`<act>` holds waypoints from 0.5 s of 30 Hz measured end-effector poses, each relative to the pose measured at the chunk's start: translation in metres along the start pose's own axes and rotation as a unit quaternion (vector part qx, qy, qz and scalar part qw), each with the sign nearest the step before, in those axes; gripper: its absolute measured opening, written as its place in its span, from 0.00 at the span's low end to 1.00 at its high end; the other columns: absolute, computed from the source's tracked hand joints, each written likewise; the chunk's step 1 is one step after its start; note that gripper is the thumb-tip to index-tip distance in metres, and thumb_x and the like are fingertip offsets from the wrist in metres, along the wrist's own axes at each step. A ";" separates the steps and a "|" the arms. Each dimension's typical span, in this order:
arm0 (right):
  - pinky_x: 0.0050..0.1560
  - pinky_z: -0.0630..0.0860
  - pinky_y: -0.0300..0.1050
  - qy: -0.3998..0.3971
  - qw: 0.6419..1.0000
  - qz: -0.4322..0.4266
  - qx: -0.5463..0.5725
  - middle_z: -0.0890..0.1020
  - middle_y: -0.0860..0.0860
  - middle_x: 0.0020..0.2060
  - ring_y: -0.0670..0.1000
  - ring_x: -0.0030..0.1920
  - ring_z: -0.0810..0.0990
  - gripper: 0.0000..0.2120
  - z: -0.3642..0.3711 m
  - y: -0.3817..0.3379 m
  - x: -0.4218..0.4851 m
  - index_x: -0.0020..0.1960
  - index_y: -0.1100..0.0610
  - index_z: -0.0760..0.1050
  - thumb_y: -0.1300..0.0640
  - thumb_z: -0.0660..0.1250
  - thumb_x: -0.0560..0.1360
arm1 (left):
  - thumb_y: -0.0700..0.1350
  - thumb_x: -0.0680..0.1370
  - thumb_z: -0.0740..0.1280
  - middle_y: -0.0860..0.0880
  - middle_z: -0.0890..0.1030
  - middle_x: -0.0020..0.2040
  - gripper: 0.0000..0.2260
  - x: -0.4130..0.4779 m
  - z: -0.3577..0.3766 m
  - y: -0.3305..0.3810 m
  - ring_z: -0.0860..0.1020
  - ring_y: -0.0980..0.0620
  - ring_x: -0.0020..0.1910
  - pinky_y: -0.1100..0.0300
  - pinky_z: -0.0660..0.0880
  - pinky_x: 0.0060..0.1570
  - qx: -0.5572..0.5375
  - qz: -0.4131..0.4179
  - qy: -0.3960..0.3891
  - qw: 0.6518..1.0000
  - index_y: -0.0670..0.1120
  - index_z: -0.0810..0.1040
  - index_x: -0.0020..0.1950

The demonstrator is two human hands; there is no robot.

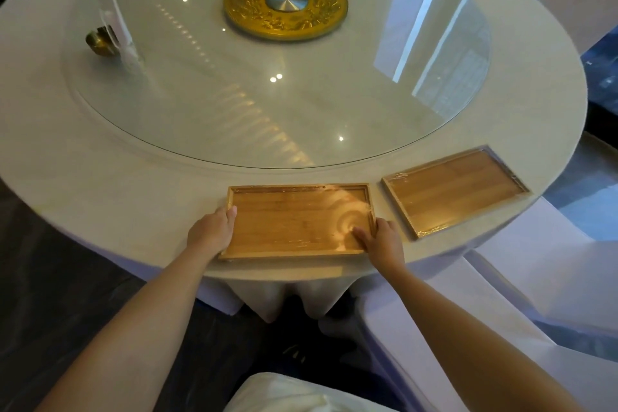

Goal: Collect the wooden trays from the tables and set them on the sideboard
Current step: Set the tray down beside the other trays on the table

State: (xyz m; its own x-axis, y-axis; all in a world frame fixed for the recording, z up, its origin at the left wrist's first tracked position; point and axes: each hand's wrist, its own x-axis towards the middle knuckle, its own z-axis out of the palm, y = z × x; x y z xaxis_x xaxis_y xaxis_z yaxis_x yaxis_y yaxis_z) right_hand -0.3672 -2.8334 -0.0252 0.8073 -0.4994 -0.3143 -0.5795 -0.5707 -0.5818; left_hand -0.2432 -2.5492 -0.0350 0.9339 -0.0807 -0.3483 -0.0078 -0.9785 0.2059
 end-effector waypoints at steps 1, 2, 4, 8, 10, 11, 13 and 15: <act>0.47 0.68 0.43 -0.004 1.000 -0.001 0.001 0.74 0.58 0.56 0.52 0.46 0.72 0.22 0.000 0.001 0.000 0.54 0.63 0.72 0.44 0.63 0.74 | 0.55 0.81 0.43 0.38 0.81 0.51 0.26 -0.001 -0.002 0.000 0.79 0.39 0.50 0.54 0.70 0.41 0.005 -0.003 0.002 1.000 0.40 0.70 0.63; 0.47 0.68 0.42 -0.011 1.000 -0.001 0.003 0.74 0.58 0.56 0.51 0.46 0.72 0.22 -0.001 0.001 0.001 0.55 0.63 0.72 0.44 0.63 0.74 | 0.55 0.81 0.44 0.38 0.81 0.50 0.24 -0.003 -0.003 0.001 0.79 0.39 0.48 0.54 0.71 0.41 0.017 -0.004 0.013 1.000 0.40 0.69 0.63; 0.51 0.71 0.44 -0.030 0.999 0.001 0.017 0.72 0.58 0.61 0.54 0.53 0.74 0.26 -0.004 0.002 0.002 0.61 0.63 0.70 0.44 0.62 0.74 | 0.54 0.80 0.48 0.39 0.80 0.48 0.20 -0.009 -0.007 0.001 0.78 0.41 0.41 0.54 0.72 0.36 0.038 0.002 0.068 0.997 0.40 0.67 0.58; 0.65 0.68 0.51 -0.021 0.999 -0.012 0.044 0.67 0.60 0.68 0.58 0.67 0.69 0.31 -0.025 0.002 0.005 0.72 0.62 0.60 0.43 0.58 0.76 | 0.50 0.80 0.53 0.38 0.77 0.50 0.15 -0.016 -0.021 0.024 0.77 0.39 0.38 0.53 0.70 0.32 0.040 0.045 0.159 0.985 0.38 0.68 0.54; 0.64 0.67 0.50 0.008 0.999 -0.036 0.030 0.69 0.62 0.66 0.59 0.65 0.69 0.30 -0.043 0.004 0.010 0.72 0.63 0.60 0.45 0.57 0.77 | 0.49 0.80 0.53 0.39 0.77 0.49 0.15 -0.018 -0.026 0.049 0.76 0.42 0.36 0.56 0.68 0.30 0.048 0.083 0.169 0.981 0.38 0.69 0.53; 0.63 0.67 0.50 0.020 0.998 -0.043 0.027 0.69 0.62 0.65 0.60 0.65 0.69 0.29 -0.052 0.007 0.013 0.72 0.63 0.60 0.46 0.57 0.78 | 0.49 0.80 0.53 0.39 0.78 0.48 0.14 -0.019 -0.027 0.064 0.74 0.44 0.34 0.58 0.66 0.29 0.047 0.104 0.173 0.978 0.39 0.70 0.53; 0.65 0.65 0.51 0.039 0.998 -0.040 0.032 0.69 0.63 0.65 0.61 0.65 0.68 0.29 -0.076 0.014 0.022 0.72 0.64 0.59 0.48 0.57 0.78 | 0.49 0.80 0.53 0.39 0.79 0.48 0.14 -0.023 -0.025 0.101 0.74 0.44 0.34 0.58 0.64 0.30 0.032 0.139 0.179 0.974 0.39 0.71 0.52; 0.67 0.64 0.53 0.057 0.997 -0.031 0.034 0.68 0.64 0.67 0.61 0.67 0.67 0.29 -0.103 0.025 0.034 0.73 0.64 0.57 0.48 0.57 0.78 | 0.49 0.80 0.53 0.40 0.79 0.50 0.15 -0.025 -0.021 0.144 0.78 0.40 0.40 0.56 0.70 0.34 0.013 0.168 0.169 0.971 0.40 0.72 0.52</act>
State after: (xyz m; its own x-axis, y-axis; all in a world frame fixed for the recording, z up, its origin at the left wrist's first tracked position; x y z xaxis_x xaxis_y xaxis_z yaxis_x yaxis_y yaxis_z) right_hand -0.3657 -2.9316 0.0267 0.8208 -0.5383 -0.1910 -0.5171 -0.5584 -0.6487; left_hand -0.2602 -2.6839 0.0226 0.9413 -0.3330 0.0562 -0.3367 -0.9126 0.2319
